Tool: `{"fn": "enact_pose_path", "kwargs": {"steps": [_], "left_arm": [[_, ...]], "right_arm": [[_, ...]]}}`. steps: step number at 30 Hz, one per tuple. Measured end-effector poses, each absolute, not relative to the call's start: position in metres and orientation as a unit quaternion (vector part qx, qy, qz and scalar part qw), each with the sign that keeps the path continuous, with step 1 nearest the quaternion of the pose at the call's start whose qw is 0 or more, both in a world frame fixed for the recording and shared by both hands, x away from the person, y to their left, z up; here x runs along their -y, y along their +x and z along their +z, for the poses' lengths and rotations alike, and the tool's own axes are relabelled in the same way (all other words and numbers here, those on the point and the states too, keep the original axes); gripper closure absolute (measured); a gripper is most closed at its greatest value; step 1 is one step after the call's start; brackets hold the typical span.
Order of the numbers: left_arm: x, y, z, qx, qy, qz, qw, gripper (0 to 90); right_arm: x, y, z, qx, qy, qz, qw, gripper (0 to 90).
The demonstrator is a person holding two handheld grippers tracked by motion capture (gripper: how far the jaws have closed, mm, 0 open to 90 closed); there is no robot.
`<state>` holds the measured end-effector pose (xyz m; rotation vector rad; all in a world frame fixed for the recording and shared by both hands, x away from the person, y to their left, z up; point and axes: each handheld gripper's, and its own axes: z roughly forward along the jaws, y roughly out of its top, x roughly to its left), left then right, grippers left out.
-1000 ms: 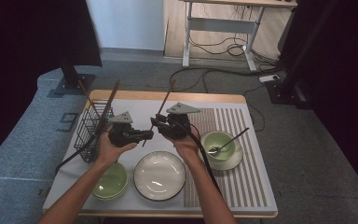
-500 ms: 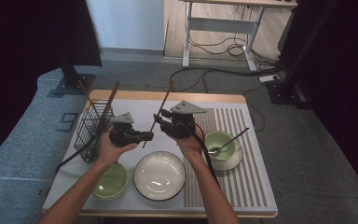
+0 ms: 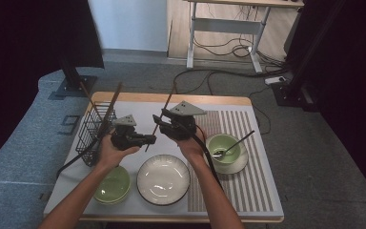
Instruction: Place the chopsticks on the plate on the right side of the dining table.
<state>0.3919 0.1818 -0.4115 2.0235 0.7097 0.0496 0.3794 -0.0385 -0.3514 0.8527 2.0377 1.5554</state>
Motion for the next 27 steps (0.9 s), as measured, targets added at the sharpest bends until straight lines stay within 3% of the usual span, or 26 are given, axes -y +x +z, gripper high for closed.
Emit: {"fn": "enact_pose_path", "kwargs": {"steps": [27], "left_arm": [[-0.1773, 0.3891, -0.4175, -0.270, 0.845, 0.009, 0.461, 85.8]], "right_arm": [[0.0427, 0.3887, -0.3562, -0.737, 0.322, 0.551, 0.223, 55.3]]}}
